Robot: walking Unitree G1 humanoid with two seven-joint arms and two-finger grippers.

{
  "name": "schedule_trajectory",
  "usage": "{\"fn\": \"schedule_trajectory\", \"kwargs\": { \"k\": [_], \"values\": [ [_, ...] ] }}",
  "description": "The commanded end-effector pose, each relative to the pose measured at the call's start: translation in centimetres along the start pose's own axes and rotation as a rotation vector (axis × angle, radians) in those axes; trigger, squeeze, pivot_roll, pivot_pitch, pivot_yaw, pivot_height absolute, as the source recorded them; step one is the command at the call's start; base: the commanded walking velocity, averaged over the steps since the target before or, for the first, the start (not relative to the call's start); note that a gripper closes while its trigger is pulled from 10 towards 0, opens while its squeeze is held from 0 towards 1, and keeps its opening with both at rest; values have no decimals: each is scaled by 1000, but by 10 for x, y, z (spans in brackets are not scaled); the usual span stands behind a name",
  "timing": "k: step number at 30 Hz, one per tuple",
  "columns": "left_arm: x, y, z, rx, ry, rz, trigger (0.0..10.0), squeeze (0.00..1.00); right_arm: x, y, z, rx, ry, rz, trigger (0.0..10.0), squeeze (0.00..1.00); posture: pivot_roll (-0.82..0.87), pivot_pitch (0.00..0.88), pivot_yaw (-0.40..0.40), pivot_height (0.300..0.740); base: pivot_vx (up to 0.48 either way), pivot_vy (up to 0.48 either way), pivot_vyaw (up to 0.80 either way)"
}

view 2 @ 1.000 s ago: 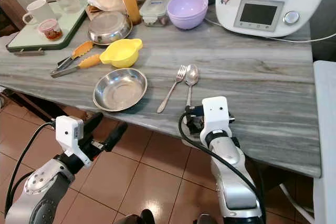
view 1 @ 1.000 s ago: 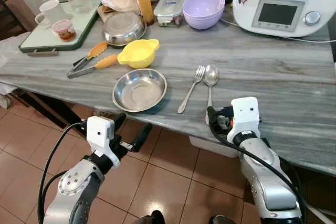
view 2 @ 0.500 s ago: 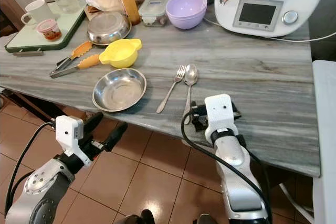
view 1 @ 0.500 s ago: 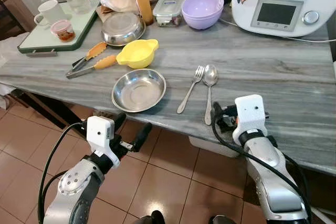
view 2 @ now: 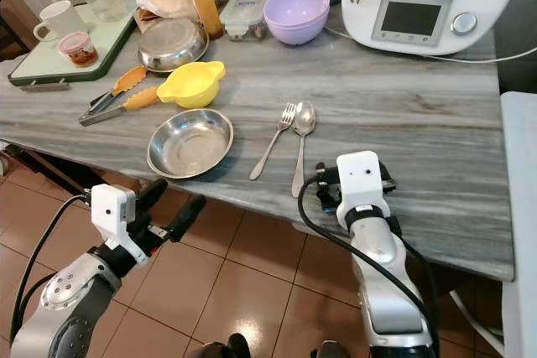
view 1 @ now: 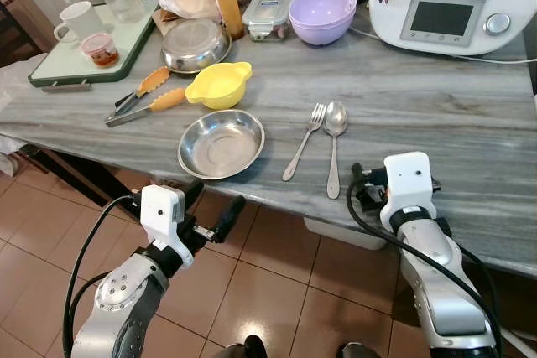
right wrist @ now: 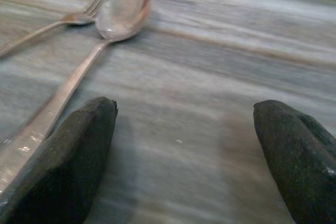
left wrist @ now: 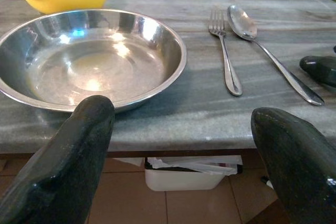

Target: Setting the table

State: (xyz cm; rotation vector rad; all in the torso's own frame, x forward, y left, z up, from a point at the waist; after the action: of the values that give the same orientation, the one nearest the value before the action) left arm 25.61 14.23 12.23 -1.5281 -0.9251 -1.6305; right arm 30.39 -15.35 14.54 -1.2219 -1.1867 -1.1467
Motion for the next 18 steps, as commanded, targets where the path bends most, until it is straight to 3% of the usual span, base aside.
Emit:
{"fn": "schedule_trajectory", "kwargs": {
  "k": [1,5,18],
  "values": [
    [-5,-3,3,0,1,30,10000,0,-5,2,6,21,20,27,10000,149,-171,201,203,740,0,0,0],
    [-5,-3,2,3,2,30,10000,0,-4,5,13,42,40,39,10000,153,-166,200,199,740,0,0,0],
    [-5,-3,2,3,2,30,10000,0,-4,5,13,42,40,39,10000,153,-166,200,199,740,0,0,0]
  ]
}}
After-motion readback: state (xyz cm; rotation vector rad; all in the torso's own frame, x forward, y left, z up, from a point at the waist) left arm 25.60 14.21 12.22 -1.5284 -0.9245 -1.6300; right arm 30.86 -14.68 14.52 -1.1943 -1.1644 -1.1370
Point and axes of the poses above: a point about 5 cm out from each wrist's last joint towards the gripper, its own y axis pointing out of the wrist towards the gripper, its own x axis along the axis of the wrist's last joint, z = x × y, the point moved 1 cm from there along y, pointing out of the wrist towards the gripper, and after that the axes turned 12 degrees about y, right-handed, at the moved point
